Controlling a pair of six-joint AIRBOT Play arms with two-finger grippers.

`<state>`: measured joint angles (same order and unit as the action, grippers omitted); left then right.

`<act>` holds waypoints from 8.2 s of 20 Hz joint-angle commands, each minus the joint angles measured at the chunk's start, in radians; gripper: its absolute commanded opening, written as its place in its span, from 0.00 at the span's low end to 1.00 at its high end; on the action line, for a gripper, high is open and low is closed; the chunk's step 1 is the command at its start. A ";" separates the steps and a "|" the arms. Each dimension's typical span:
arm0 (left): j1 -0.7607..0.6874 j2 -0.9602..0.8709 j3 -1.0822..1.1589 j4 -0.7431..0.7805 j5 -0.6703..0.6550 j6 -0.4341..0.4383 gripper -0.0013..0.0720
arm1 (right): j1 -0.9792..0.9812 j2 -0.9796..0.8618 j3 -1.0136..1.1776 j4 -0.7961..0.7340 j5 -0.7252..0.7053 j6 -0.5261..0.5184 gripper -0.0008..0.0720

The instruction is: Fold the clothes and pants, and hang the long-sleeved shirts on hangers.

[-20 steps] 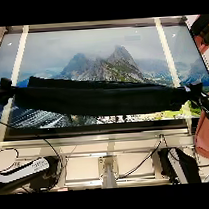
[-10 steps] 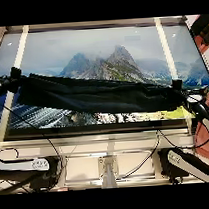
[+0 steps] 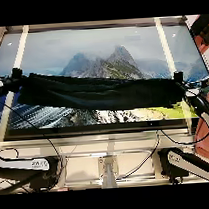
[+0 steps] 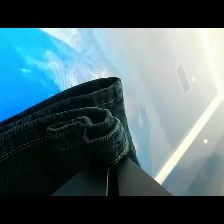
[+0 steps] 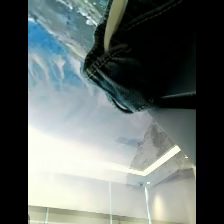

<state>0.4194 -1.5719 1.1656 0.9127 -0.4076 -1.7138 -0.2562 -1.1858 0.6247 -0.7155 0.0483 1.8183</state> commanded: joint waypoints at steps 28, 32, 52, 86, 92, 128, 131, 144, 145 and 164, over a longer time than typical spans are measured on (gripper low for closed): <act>0.111 0.127 -0.003 0.282 -0.223 0.166 0.96 | 0.000 -0.035 0.006 -0.122 0.011 -0.006 0.94; 0.187 0.116 -0.003 0.302 -0.448 0.178 0.96 | 0.000 0.007 0.006 -0.154 0.119 -0.006 0.94; 0.227 -0.119 0.023 -0.182 -0.312 0.369 0.98 | 0.000 0.087 0.006 -0.153 0.345 -0.006 0.94; 0.124 0.351 0.189 -0.234 -0.646 0.591 0.06 | 0.765 -0.418 0.706 -0.023 0.331 -0.210 0.07; 0.120 0.351 0.189 -0.233 -0.656 0.592 0.06 | 0.973 -0.830 1.193 0.060 0.431 -0.200 0.06; -0.566 0.177 0.049 -0.233 -1.025 0.520 0.06 | 0.659 -0.919 1.408 -0.180 0.859 -0.146 0.07; -0.653 0.176 -0.061 -0.233 -0.834 0.520 0.11 | 0.615 -0.917 1.408 -0.174 0.859 -0.097 0.07; -0.508 0.300 -0.169 -0.233 -0.536 0.544 0.97 | 0.489 -0.746 1.408 -0.245 1.000 -0.137 0.07; -0.439 0.330 -0.167 -0.207 -0.536 0.543 0.97 | 0.468 -0.734 1.408 -0.259 1.029 -0.137 0.07; -0.126 0.044 -0.242 -0.136 -0.678 0.888 0.97 | 0.495 -0.719 1.094 -0.165 1.305 -0.481 0.37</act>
<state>0.2981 -1.4418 0.9249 0.8909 -1.0863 -0.9321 0.2283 -1.9083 1.7329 -0.9527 1.3853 1.3724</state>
